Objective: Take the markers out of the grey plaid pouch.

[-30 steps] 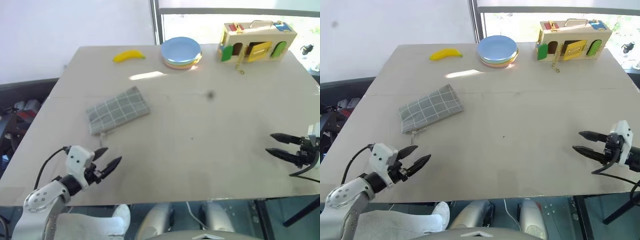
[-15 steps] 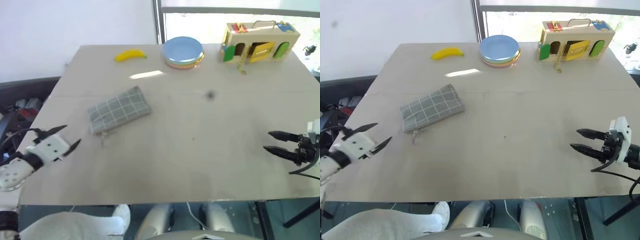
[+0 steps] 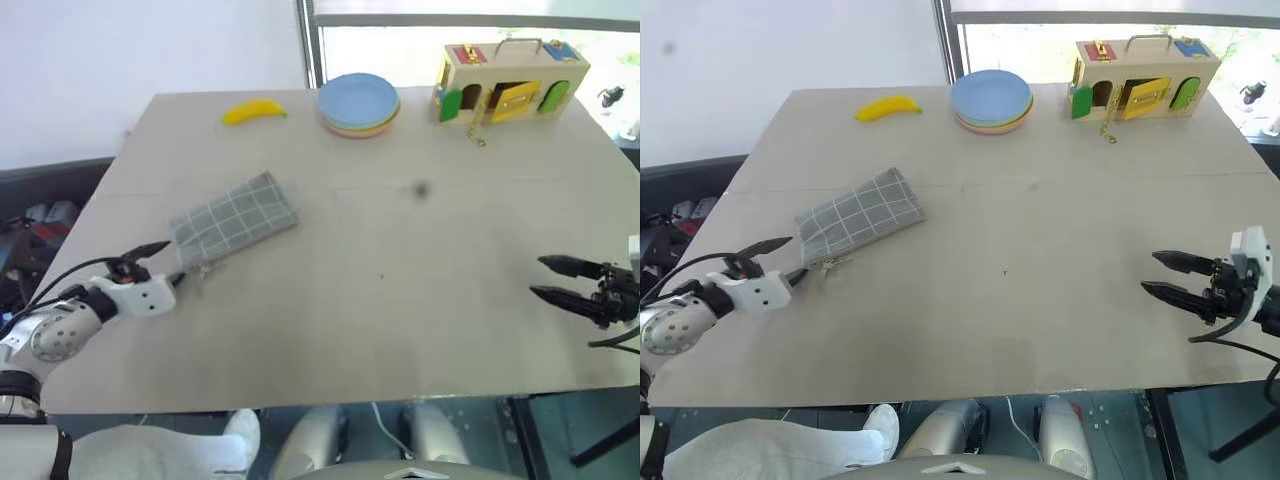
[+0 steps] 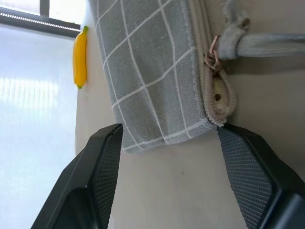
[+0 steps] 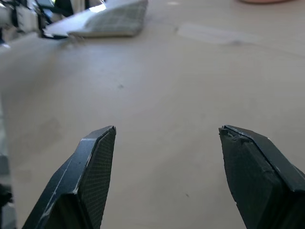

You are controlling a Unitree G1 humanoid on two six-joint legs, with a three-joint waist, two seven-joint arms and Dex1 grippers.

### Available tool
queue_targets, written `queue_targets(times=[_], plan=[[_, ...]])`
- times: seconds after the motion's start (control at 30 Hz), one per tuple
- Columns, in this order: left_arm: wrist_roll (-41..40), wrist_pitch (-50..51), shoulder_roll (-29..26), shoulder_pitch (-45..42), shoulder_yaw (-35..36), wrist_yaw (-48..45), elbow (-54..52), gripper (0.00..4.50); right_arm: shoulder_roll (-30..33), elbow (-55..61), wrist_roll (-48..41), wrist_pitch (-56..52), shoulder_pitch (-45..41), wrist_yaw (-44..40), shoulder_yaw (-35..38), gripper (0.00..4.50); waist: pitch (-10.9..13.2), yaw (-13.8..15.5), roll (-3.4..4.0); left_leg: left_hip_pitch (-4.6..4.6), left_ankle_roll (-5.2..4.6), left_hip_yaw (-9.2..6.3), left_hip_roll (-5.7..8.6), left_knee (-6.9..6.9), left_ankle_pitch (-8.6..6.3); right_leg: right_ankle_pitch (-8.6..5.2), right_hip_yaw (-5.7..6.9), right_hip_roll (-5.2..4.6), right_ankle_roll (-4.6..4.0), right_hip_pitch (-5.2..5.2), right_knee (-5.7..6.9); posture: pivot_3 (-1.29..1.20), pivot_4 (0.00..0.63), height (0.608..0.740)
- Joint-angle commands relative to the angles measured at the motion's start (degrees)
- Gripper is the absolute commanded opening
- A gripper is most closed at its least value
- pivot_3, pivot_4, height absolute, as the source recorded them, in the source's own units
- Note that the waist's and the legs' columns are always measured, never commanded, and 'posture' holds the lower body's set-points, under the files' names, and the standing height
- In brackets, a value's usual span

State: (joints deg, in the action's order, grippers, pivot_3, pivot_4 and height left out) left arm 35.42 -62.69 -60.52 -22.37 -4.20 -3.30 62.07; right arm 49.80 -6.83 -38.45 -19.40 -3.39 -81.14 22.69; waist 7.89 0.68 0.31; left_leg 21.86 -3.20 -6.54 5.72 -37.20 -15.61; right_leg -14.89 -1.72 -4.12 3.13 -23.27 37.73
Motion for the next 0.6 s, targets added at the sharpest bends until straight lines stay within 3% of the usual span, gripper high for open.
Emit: queue_targets(times=[0.03,0.27,0.37,0.5,0.6], plan=[[2.97,-0.08,-1.76,-1.91,-3.45,3.83,3.69,3.26,1.33,4.04,-3.36,-1.71,0.11,-2.12,2.16,3.55,0.00,0.00,0.00,0.00,0.00,0.01,0.00,-0.01,0.00,0.00,-0.01,0.00,0.00,-0.02,0.02,0.00,0.150,0.740],[5.23,1.12,1.17,-5.65,-8.89,10.48,6.35,3.26,1.45,5.10,-3.73,-2.31,0.28,-2.26,2.00,3.55,-0.03,0.18,0.00,0.01,0.00,0.07,0.00,-0.03,0.01,0.00,-0.02,0.00,0.00,-0.08,0.13,0.00,0.150,0.740],[5.97,0.88,2.46,-7.17,-10.78,13.27,6.44,2.11,1.69,4.72,-3.41,-2.17,0.34,-2.66,2.15,3.55,-0.04,0.26,-0.01,0.03,0.00,0.06,0.03,-0.11,0.01,0.00,0.03,-0.01,0.01,-0.08,0.17,0.00,0.150,0.740],[6.73,0.91,3.50,-8.70,-12.43,16.20,6.27,0.05,1.64,4.29,-3.26,-1.86,0.50,-2.91,2.36,3.55,-0.22,0.67,0.28,0.04,0.00,0.06,0.06,-0.13,0.01,0.00,0.07,-0.04,0.01,-0.07,0.17,0.00,0.150,0.740],[6.82,0.47,4.10,-9.70,-13.13,17.95,5.78,0.05,1.17,4.42,-3.26,-1.66,0.54,-2.61,2.33,3.55,-0.26,0.96,0.33,0.03,0.01,0.04,0.05,-0.13,0.02,-0.01,0.05,-0.03,0.02,-0.07,0.22,0.00,0.150,0.740]])
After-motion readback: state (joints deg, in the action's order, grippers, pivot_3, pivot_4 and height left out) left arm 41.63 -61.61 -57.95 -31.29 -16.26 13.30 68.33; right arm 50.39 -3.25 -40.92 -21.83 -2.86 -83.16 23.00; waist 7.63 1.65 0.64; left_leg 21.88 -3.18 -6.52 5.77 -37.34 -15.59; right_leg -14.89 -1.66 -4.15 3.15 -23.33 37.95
